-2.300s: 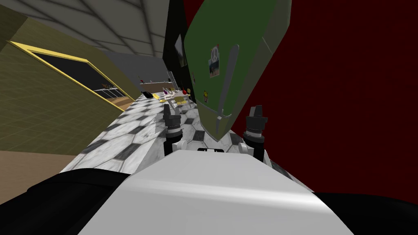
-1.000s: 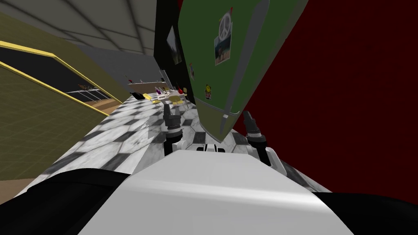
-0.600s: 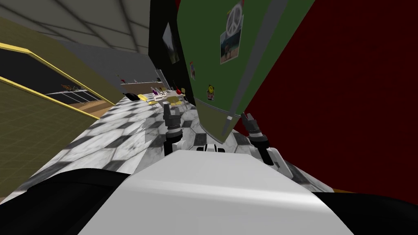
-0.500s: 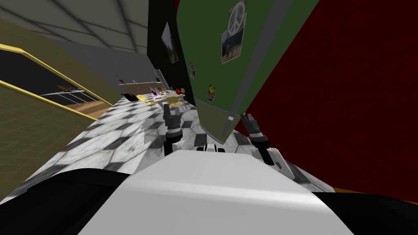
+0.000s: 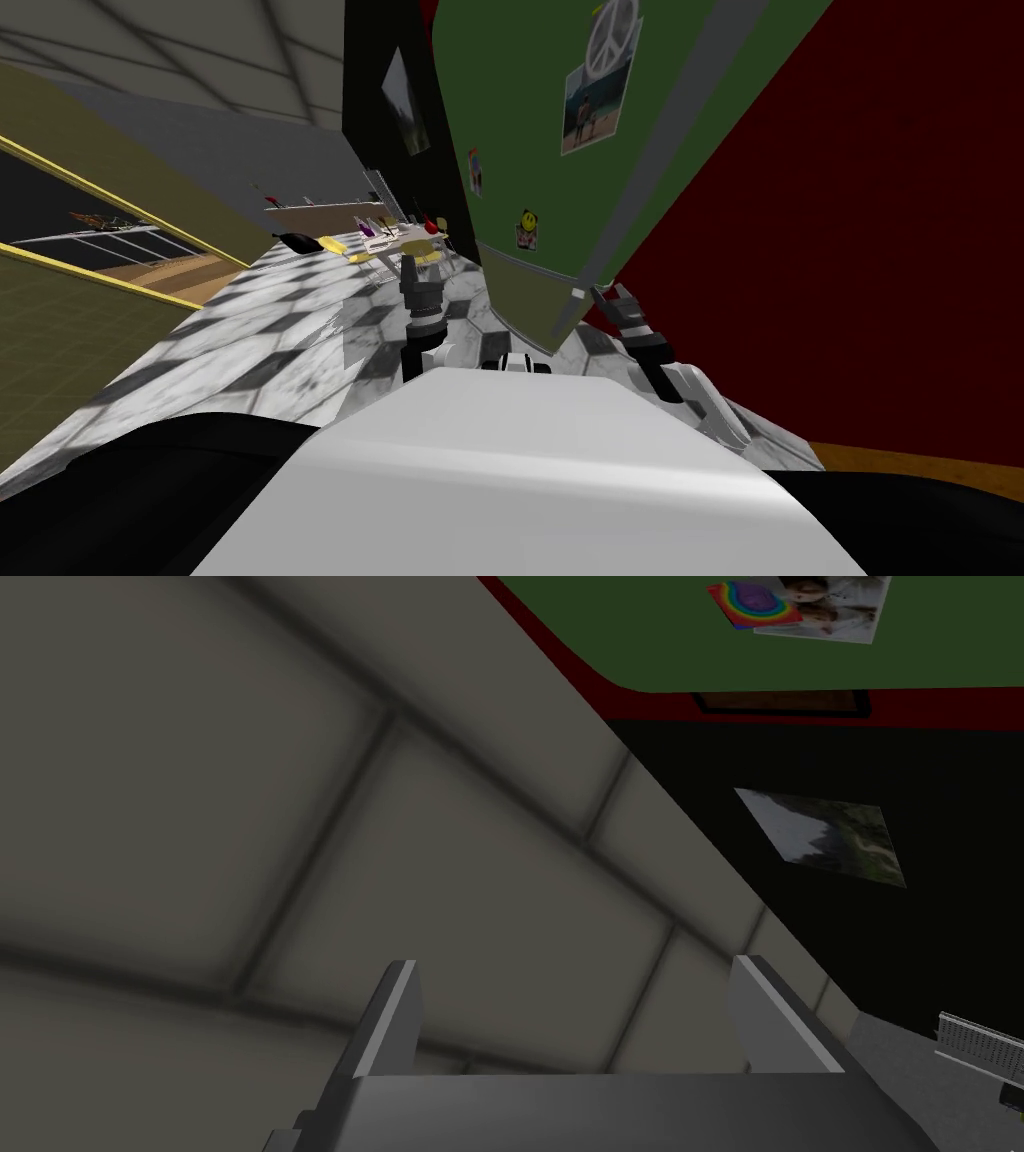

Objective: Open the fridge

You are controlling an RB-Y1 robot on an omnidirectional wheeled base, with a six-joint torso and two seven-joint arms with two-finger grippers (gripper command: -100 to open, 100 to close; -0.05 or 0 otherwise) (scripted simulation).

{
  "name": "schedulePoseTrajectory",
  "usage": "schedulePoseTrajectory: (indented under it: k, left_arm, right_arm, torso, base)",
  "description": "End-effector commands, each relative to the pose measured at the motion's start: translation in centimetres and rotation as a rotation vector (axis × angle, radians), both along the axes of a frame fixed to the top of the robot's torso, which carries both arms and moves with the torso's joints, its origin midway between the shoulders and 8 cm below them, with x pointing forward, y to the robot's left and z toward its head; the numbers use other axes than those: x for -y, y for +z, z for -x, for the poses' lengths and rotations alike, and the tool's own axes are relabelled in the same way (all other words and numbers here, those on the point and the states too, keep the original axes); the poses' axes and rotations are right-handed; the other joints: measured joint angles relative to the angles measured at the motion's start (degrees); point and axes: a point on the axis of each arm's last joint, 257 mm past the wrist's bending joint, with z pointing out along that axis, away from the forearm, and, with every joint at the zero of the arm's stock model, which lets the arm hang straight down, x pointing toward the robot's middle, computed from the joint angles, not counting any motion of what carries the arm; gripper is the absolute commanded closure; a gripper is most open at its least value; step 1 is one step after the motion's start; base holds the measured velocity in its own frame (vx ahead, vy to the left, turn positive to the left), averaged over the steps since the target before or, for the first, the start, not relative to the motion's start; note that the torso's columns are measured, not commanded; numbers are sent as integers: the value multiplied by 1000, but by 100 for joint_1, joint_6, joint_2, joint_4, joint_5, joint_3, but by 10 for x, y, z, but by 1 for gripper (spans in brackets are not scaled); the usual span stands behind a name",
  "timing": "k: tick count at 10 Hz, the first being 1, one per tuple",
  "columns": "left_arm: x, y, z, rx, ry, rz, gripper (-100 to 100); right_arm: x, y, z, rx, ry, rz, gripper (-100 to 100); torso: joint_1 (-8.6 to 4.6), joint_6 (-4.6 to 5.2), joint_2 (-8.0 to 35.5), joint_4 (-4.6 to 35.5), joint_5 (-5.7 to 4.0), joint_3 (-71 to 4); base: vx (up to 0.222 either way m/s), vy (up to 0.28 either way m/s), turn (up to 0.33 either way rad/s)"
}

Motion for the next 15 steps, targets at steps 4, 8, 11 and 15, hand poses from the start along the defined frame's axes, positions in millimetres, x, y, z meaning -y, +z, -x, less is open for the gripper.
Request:
schedulePoseTrajectory:
  k: [4, 8, 11, 15]
  left_arm:
    - [0, 0, 0, 0, 0, 0, 0]
    - [0, 0, 0, 0, 0, 0, 0]
    - [0, 0, 0, 0, 0, 0, 0]
    - [0, 0, 0, 0, 0, 0, 0]
  right_arm:
    - [66, -34, -12, -96, -180, 382, -100]
    - [120, -44, -15, -151, -295, 645, -100]
    - [155, -42, -16, -179, -368, 818, -100]
    - [196, -32, -15, -202, -451, 1024, -100]
  torso:
    - [5, 2, 26, 7, 3, 16]
    - [4, 0, 8, 2, 2, 5]
    - [-1, -1, 14, 5, 2, 9]
    - [-2, 0, 8, 3, 1, 5]
  base:
    - [64, 198, -113]
    - [69, 169, -104]
    - [50, 165, -92]
    - [37, 130, -79]
